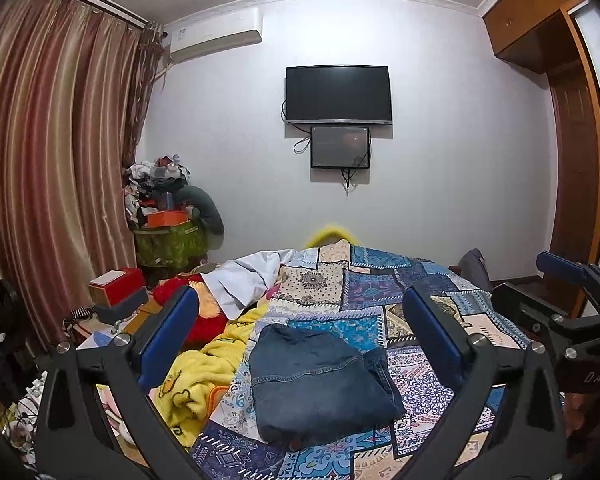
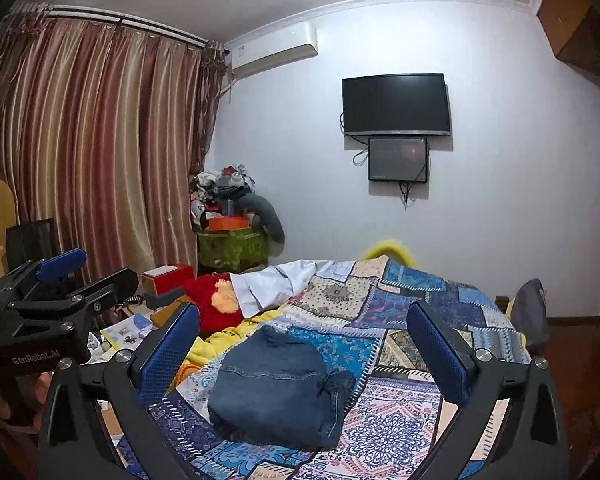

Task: Fold large clothes

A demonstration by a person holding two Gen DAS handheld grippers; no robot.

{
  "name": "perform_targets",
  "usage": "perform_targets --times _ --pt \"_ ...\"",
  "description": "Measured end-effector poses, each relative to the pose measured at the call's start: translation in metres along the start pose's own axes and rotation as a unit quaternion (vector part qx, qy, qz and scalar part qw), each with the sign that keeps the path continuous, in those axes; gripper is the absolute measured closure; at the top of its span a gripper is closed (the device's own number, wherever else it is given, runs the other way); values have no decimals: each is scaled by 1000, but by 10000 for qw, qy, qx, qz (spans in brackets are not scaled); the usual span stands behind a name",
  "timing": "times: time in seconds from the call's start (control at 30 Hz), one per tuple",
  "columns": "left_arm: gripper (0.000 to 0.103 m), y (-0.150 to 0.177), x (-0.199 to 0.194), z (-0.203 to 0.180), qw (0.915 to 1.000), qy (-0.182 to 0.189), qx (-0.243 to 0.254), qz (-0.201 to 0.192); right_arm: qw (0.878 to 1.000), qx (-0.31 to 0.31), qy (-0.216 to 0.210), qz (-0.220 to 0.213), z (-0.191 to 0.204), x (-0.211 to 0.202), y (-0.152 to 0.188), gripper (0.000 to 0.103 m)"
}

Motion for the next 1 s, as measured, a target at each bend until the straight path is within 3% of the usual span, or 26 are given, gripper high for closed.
perform_targets --times 1.0 --pt "0 3 8 3 10000 -14 -61 65 9996 219 -114 94 -8 4 3 0"
Point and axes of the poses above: each gripper's, at about its wrist camera, not at the fingertips, and x roughly the way its jaws point, z to its left, y to its underside, the point moved 9 cm from there along x, roughly the way its jaws point, and after that the axes turned 1 degree about x, right-handed, at the moved point
